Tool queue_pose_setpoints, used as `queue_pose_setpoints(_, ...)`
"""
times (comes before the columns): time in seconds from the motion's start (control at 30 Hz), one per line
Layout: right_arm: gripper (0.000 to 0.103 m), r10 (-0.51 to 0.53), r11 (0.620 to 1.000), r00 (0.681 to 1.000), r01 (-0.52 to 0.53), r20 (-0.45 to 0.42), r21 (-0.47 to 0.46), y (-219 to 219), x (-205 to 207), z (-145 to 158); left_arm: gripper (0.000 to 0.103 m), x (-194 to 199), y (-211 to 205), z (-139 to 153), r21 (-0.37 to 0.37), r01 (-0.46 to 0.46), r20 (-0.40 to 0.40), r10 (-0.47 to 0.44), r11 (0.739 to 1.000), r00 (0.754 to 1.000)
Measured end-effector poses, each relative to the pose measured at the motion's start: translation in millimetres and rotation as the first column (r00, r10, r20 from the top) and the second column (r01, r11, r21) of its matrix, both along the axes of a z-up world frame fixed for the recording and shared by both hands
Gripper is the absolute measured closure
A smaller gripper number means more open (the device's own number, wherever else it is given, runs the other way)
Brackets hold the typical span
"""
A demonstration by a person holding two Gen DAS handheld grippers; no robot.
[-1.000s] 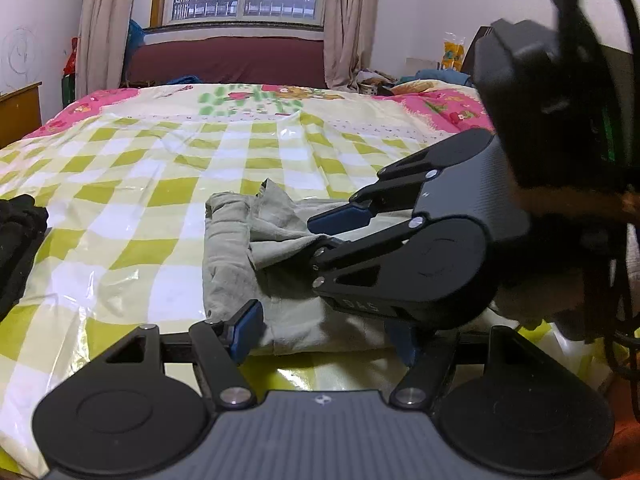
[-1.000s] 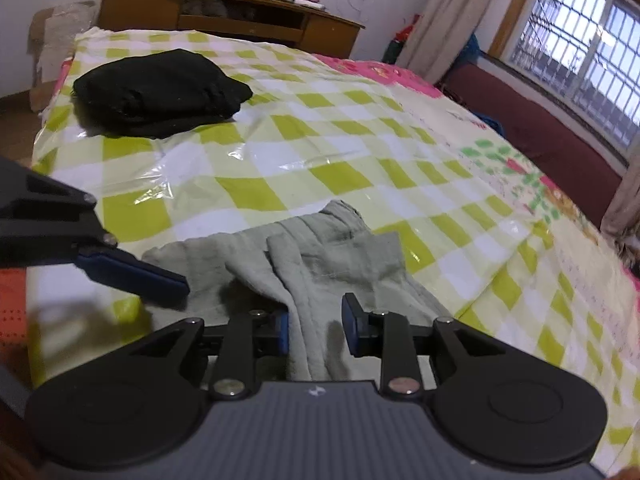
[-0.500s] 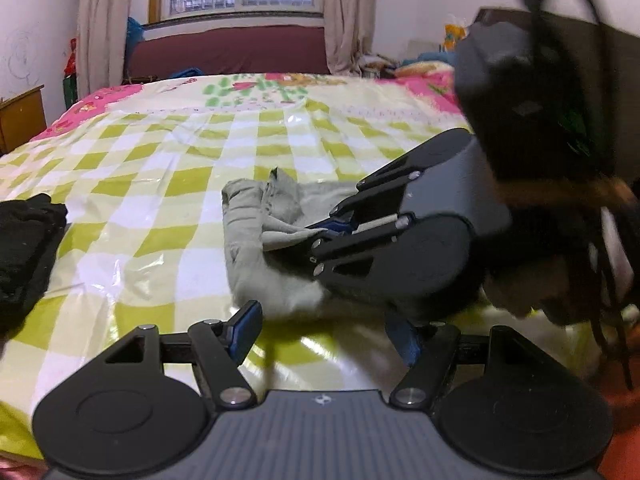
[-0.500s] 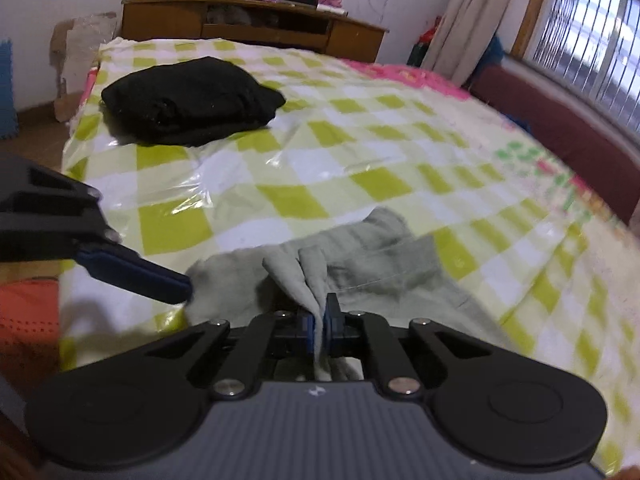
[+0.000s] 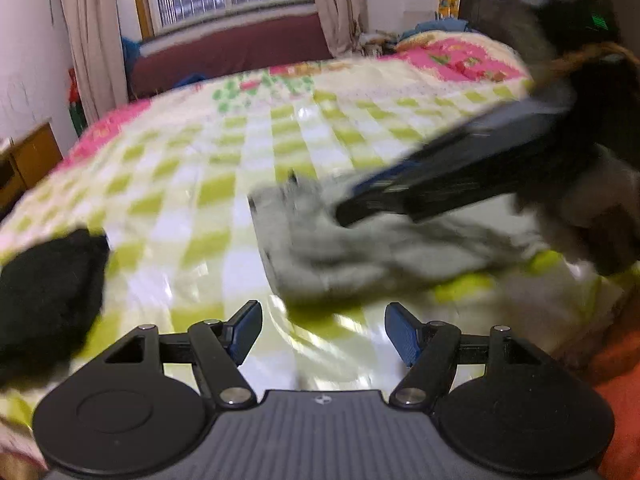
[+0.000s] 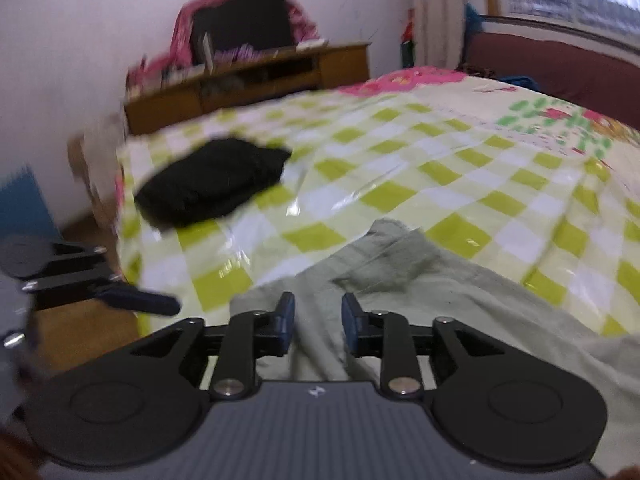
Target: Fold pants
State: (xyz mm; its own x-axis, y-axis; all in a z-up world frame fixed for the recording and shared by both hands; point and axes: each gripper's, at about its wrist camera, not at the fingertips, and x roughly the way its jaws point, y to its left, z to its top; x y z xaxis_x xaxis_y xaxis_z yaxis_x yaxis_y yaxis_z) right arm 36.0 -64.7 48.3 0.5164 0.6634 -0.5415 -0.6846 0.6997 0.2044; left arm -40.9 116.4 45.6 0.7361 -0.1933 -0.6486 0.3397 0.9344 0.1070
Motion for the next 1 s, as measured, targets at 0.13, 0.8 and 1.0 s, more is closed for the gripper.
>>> queue_pose_setpoints(0.13,0.062,-0.245,0.967,0.967,0.249,-0.065,0.058,-86,-1,7,0.017,17,-24,17,-0.004,0.073,0.093,-0.072,0.997,0.993)
queue_pose_setpoints(0.8,0.061,-0.623,0.710,0.666,0.702,-0.409,0.062,-269,-17,-67,0.013,80,-94,-45,0.041,0.151,-0.067,-0.148,0.988,0.987)
queue_pose_setpoints(1.0,0.061,-0.531,0.726,0.680,0.673,-0.505,0.143,-284,-6,-86,0.013,86,-100,-47,0.054,0.148,-0.077,-0.144,0.988,0.987)
